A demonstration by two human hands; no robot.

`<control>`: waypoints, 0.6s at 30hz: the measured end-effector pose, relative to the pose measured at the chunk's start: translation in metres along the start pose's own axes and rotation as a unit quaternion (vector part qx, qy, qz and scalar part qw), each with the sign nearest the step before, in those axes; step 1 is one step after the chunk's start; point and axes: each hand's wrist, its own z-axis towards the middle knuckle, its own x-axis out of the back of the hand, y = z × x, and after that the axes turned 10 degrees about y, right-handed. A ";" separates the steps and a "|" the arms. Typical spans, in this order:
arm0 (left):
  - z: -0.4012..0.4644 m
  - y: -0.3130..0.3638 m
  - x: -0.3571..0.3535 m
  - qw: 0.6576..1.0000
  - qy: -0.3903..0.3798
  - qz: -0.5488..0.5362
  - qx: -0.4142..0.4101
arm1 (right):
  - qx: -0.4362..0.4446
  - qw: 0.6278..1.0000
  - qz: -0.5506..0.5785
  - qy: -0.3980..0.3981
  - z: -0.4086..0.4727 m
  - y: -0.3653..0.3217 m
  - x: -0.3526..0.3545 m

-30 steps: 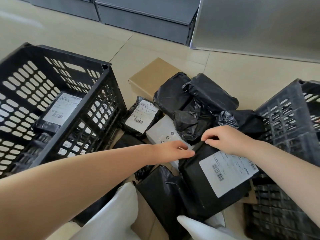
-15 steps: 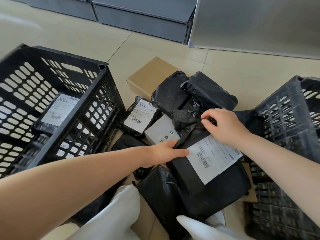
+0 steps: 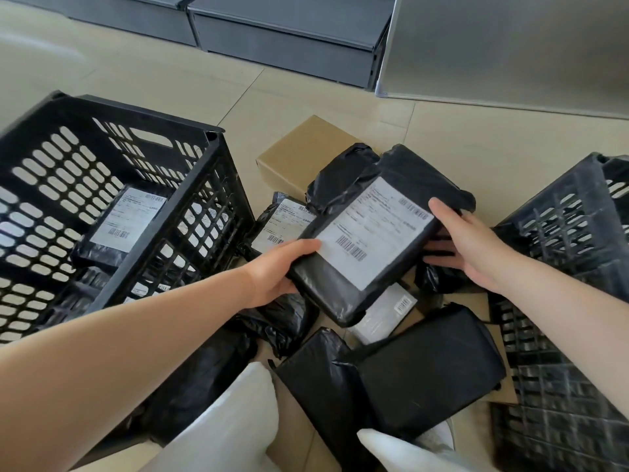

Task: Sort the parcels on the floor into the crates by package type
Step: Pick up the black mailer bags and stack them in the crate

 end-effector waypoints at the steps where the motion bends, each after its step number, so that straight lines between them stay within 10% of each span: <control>1: 0.000 0.002 0.001 1.000 0.001 -0.010 -0.001 | -0.002 0.999 0.035 -0.019 -0.001 -0.002 -0.005; 18: -0.059 0.069 0.085 0.987 0.100 0.004 -0.125 | 0.062 0.990 0.111 -0.064 -0.032 -0.086 -0.113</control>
